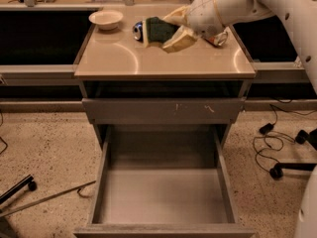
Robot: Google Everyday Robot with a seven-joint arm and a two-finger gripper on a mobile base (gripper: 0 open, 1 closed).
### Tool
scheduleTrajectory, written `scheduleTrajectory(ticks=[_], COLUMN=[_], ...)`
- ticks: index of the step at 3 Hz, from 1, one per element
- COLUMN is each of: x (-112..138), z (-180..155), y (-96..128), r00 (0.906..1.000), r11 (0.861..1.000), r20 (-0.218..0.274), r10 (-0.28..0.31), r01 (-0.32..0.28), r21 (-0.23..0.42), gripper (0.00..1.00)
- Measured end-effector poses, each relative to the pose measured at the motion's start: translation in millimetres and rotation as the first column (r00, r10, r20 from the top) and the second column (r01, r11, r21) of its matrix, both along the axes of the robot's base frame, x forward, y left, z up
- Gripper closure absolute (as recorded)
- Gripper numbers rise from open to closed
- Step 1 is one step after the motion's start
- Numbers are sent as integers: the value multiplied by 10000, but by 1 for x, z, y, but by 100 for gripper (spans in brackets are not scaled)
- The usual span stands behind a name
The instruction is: Pick sponge from middle drawer and place on counter
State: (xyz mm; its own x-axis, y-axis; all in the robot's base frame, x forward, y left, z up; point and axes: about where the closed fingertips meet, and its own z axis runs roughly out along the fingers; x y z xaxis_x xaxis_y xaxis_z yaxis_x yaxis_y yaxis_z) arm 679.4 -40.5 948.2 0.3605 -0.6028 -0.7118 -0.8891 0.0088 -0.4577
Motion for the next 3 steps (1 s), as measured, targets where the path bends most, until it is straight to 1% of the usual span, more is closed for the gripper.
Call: scheduleTrajectory(ticks=[1, 2, 3], x=[36, 71, 95], z=[11, -3, -42], y=[-9, -21, -25], r00=[9956, 9838, 9672], r11=[9960, 9838, 9710], r20=[302, -98, -886], r10=[-888, -1790, -2381], r01=[890, 1790, 2348], r21=[-50, -61, -461], gripper=[100, 100, 100])
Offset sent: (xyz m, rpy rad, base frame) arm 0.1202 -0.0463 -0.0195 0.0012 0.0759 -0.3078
